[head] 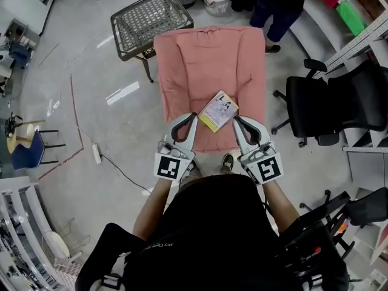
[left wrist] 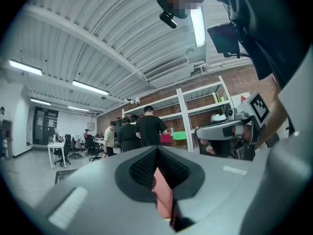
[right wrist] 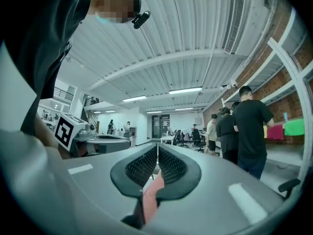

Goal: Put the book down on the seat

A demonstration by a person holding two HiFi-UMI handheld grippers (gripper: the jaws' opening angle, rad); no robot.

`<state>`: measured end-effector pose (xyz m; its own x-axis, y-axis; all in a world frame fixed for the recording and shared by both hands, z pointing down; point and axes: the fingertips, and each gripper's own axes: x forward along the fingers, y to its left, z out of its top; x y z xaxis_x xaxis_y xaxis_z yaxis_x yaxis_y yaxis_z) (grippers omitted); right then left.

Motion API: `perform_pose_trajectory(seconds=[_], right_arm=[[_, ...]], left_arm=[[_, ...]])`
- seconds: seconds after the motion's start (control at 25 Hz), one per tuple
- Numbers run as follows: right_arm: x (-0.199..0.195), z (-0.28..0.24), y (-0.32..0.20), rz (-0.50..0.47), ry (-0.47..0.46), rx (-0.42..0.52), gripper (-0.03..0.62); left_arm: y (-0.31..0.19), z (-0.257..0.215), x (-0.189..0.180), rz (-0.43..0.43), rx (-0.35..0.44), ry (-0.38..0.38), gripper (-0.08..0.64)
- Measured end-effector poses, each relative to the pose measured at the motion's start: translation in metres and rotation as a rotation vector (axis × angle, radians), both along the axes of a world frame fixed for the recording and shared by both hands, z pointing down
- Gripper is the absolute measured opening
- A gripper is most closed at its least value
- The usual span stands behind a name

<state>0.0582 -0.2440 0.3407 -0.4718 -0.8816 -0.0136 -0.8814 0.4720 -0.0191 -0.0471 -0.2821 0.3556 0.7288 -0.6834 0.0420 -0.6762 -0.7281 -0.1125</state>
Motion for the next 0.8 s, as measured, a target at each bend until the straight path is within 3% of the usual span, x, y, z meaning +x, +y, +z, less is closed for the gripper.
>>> perform_pose_trajectory(seconds=[0.48,0.64,0.8], right_arm=[[0.004,0.015,0.021,0.013,-0.021,-0.017,0.02],[0.003,0.017,0.028,-0.003,-0.052,-0.01,0.02],[0.006,0.032,0.04,-0.015,-0.065,-0.05,0.02]], left_arm=[[0.03,0.006,0.015,-0.033,-0.039,0.009,-0.003],[0.044,0.009,0.017,-0.072,-0.045,-0.025,-0.003],[0.062,0.019,0.016,-0.168,-0.076,-0.074,-0.003]])
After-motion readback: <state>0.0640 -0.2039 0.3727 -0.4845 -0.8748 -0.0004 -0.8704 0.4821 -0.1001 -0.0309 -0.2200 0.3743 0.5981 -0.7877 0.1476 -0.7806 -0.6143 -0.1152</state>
